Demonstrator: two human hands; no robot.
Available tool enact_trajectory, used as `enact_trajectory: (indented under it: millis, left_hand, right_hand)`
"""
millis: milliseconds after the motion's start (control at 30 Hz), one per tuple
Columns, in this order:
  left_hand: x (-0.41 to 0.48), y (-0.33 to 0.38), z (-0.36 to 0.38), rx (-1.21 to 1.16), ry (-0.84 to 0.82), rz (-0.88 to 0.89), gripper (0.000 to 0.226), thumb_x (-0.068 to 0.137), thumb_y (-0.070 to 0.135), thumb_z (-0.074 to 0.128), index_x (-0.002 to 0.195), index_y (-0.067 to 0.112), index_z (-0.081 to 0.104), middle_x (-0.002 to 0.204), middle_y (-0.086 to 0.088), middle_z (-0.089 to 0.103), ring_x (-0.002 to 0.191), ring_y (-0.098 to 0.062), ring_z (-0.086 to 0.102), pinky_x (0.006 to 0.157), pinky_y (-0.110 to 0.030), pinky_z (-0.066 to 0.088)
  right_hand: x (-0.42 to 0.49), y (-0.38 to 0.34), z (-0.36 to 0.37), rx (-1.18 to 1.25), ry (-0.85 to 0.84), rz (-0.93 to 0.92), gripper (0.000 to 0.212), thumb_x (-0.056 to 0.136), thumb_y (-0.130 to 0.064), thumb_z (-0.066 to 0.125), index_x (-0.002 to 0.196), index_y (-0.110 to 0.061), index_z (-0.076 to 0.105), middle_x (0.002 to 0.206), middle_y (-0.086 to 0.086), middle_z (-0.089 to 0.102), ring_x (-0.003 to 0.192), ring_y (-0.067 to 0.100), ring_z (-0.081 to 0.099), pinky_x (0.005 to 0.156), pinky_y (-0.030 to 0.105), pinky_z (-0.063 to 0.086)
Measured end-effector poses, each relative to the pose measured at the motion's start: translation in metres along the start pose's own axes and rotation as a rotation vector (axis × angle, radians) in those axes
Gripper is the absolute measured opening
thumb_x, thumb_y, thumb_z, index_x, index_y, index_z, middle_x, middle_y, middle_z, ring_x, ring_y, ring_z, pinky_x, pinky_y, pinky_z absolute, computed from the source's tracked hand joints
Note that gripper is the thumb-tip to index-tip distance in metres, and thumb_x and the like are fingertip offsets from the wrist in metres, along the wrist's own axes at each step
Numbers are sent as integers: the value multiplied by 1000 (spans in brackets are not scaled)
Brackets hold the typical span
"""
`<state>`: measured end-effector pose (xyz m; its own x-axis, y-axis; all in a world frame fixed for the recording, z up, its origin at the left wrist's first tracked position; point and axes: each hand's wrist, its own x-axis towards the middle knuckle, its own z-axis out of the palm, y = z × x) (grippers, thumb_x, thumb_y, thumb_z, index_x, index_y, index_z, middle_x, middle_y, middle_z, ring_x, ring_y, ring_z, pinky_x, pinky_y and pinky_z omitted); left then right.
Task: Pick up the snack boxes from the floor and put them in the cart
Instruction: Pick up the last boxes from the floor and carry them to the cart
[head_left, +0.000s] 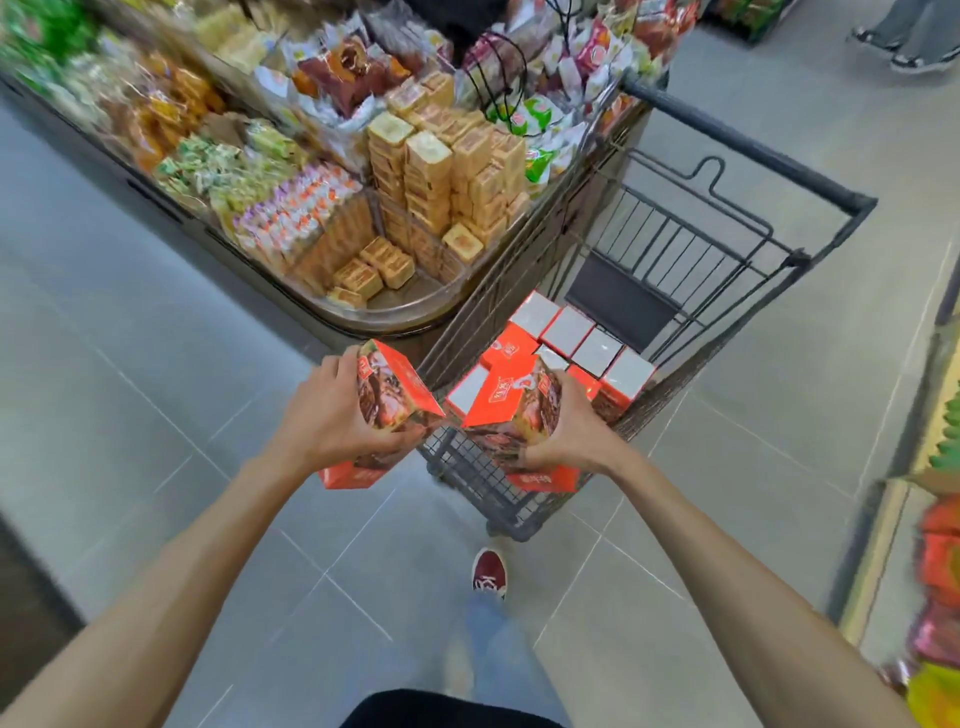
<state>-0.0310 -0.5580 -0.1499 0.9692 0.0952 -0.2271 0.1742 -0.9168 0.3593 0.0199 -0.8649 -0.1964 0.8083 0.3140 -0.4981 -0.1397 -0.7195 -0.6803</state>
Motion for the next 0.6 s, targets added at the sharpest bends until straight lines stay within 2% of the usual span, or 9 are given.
enact_trajectory:
  millis: [167,300,400,500,533,567,600]
  left_hand:
    - [7,-11,7,-69,-6,-40,124,43,96,63,140,25,32,124,1,51,113,-19,50,98,-40,45]
    - [11,-20,13,-54,7,-68,125,45,92,67,142,24,32,126,0,52,113,-19,51,97,-37,44]
    - [16,-29,18,-53,1,-87,124,44,94,65,142,24,34,123,1,53,111,-18,51,97,-37,44]
    - [19,-36,25,-109,-32,-109,123,44,93,65,140,23,33,122,1,51,112,-17,49,99,-39,44]
    - [20,-38,27,-124,-37,-115,123,44,93,65,140,24,32,122,2,50,113,-16,48,100,-39,43]
    - [21,-39,29,-131,-41,-118,124,43,94,64,141,24,32,122,2,50,113,-15,48,100,-38,43]
    - [22,-41,31,-132,-42,-117,124,43,94,63,141,24,32,122,3,50,113,-14,47,100,-36,42]
  right_hand:
    - [37,7,7,46,-221,11,129,54,-37,94,149,-36,6,141,-2,37,127,19,48,108,40,43]
    - [70,12,17,56,-349,4,129,63,-23,94,152,-30,1,135,-3,42,120,13,50,97,28,39]
    - [94,13,25,13,-412,-30,131,61,-19,94,154,-24,1,134,-3,42,124,16,50,98,25,39]
    - [117,15,34,-28,-484,-65,124,66,-7,91,153,-17,4,131,-4,39,121,11,47,85,5,42]
    - [123,16,38,-48,-499,-85,124,65,-9,92,153,-17,4,132,-4,37,121,10,46,86,3,43]
    - [130,17,41,-88,-509,-101,128,61,-16,93,153,-20,4,136,-3,35,125,11,44,95,9,44]
    - [136,19,45,-131,-507,-122,132,55,-26,93,153,-26,4,141,-1,33,131,15,42,105,23,44]
